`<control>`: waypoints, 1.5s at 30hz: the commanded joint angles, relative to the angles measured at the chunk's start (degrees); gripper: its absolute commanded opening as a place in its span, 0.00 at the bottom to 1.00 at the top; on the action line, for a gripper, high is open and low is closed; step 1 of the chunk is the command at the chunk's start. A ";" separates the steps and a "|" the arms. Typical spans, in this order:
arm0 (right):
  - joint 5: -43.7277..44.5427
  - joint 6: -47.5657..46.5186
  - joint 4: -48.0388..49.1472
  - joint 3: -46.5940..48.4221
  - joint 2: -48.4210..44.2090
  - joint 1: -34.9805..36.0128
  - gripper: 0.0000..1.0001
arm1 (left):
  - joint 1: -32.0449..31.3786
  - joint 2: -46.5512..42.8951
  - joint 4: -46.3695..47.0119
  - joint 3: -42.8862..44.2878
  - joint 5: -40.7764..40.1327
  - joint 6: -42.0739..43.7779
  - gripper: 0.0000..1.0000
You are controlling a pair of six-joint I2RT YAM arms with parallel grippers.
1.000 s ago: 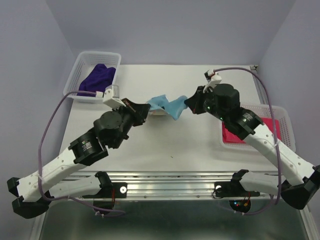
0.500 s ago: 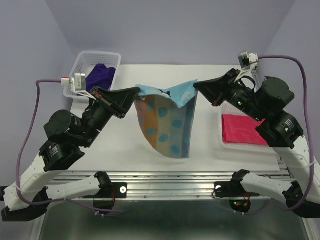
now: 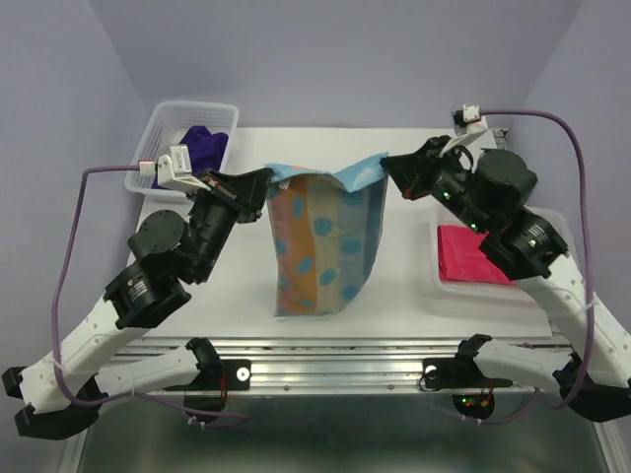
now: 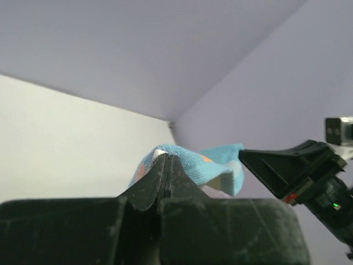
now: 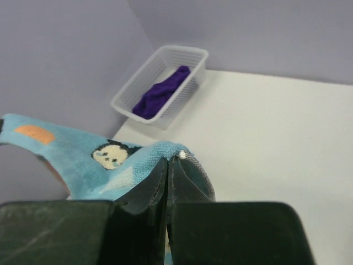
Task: Fold and stack the towels
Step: Flatten out the crumpled towel, then fold the towel
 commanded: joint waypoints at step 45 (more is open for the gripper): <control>-14.30 3.46 18.79 -3.66 42.61 -20.81 0.01 | 42.80 45.44 29.86 -9.55 38.33 3.07 0.00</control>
